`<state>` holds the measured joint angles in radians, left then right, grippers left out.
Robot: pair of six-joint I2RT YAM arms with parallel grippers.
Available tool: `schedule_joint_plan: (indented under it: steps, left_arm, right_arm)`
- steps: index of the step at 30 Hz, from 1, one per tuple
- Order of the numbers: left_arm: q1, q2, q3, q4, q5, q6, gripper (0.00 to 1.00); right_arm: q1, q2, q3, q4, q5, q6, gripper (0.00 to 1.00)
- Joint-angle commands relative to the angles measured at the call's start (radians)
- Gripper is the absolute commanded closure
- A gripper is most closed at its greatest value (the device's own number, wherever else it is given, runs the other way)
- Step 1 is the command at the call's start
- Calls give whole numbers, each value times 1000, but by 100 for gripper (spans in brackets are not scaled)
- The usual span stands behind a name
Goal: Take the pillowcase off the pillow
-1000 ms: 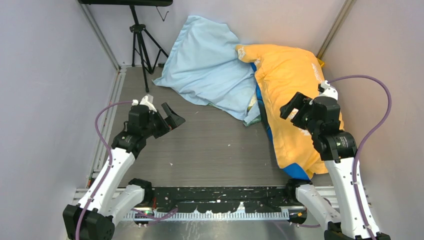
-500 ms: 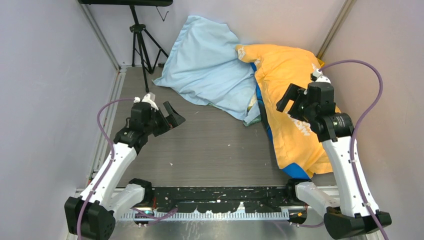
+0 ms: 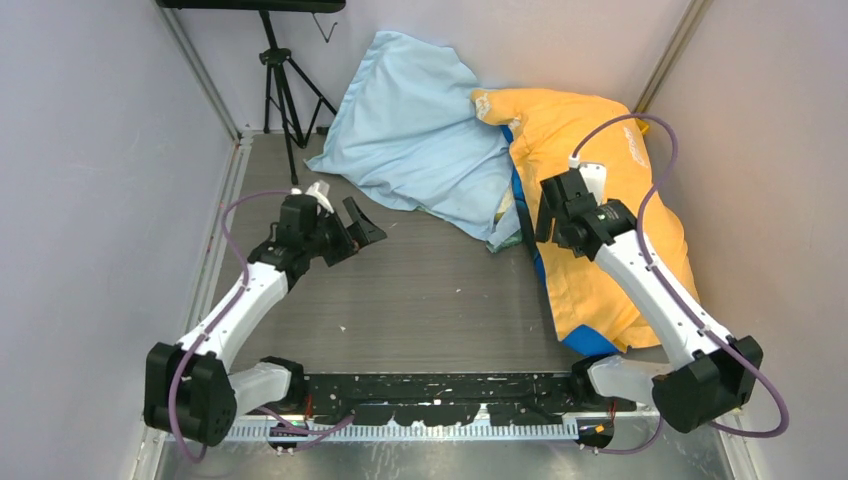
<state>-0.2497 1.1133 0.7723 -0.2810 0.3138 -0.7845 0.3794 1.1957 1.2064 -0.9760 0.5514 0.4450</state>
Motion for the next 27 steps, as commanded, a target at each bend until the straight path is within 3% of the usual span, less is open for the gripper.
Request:
schedule_joint_plan:
  steps: [1, 7, 9, 12, 13, 14, 15, 21, 27]
  left_arm:
    - [-90, 55, 34, 74, 0, 12, 3]
    - [-204, 119, 21, 190, -37, -40, 3]
    - [-231, 153, 21, 221, -46, -49, 3]
    - [-273, 207, 20, 274, -62, -65, 4]
    - [-289, 225, 22, 296, -73, -71, 4]
    - [-305, 243, 24, 318, -87, -76, 5]
    - [-326, 259, 25, 339, -105, -81, 5]
    - [-401, 390, 64, 453, -140, -126, 8]
    - [-458, 558, 114, 633, -218, -191, 23]
  right_arm:
    - [-23, 49, -102, 82, 79, 48, 0]
    - [-115, 112, -215, 222, 11, 100, 1]
    - [-131, 144, -207, 231, 26, 103, 10]
    - [-134, 113, -188, 233, 47, 113, 59]
    - [-134, 75, -181, 235, 55, 113, 81]
    - [-136, 32, -171, 237, 69, 111, 94]
    - [-137, -30, -154, 237, 79, 106, 99]
    - [-136, -157, 85, 163, 0, 79, 100]
    - [-136, -125, 438, 100, -119, 65, 100]
